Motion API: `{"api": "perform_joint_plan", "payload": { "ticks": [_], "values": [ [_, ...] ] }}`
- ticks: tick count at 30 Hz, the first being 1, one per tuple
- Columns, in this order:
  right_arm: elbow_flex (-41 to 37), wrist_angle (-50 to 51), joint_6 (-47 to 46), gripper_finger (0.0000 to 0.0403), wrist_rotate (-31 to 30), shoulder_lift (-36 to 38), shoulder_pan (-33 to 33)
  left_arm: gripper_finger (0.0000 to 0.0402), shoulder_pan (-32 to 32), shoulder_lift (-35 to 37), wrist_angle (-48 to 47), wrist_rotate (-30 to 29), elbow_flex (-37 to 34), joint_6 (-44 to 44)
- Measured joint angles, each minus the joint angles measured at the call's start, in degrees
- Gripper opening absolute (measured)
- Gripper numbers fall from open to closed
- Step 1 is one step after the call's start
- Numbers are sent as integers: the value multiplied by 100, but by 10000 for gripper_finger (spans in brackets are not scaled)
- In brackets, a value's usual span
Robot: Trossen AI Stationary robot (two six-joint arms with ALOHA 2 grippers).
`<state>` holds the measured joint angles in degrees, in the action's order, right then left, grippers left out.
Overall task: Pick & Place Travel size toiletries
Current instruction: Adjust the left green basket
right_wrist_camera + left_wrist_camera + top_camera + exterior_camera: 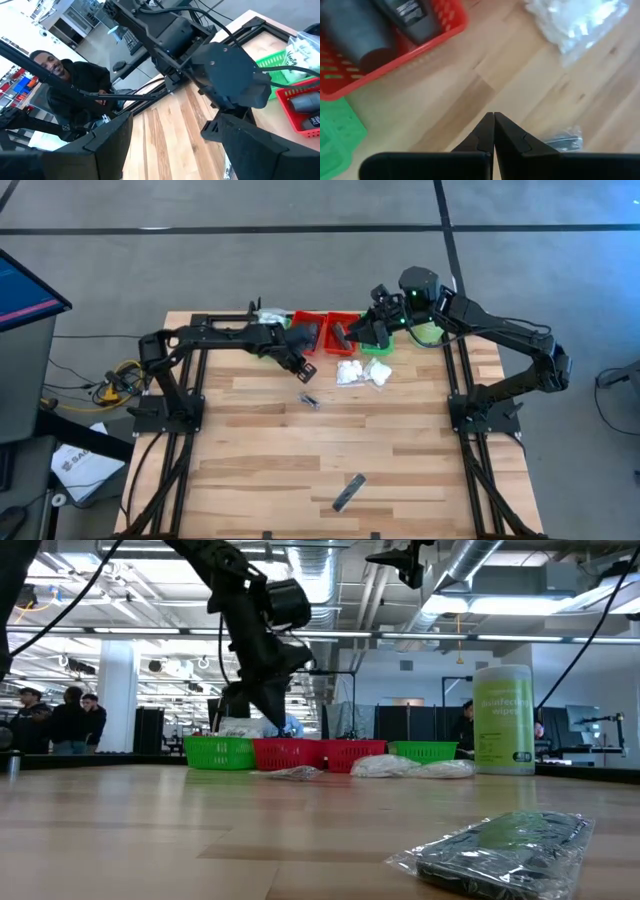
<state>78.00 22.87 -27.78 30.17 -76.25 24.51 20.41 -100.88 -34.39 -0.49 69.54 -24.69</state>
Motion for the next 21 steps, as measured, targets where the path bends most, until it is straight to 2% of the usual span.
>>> {"api": "perform_joint_plan", "payload": {
  "ticks": [4, 6, 10, 16, 21],
  "values": [
    [0, -4, 36, 284, -4, 0, 0, 0, 167, -78, 29, 243, -98, -17],
    [0, -4, 36, 284, -2, 0, 0, 0, 179, -73, -416, 450, -107, -24],
    [0, 0, 36, 284, 0, 0, 0, 0, 66, -26, -1265, 172, -109, 26],
    [0, 7, 100, 284, 0, 0, 1, 0, 249, -26, -1410, 16, -109, 39],
    [0, 19, 143, 284, 0, 0, 4, 0, 651, -26, -1813, -313, -109, 288]
  ]
}}
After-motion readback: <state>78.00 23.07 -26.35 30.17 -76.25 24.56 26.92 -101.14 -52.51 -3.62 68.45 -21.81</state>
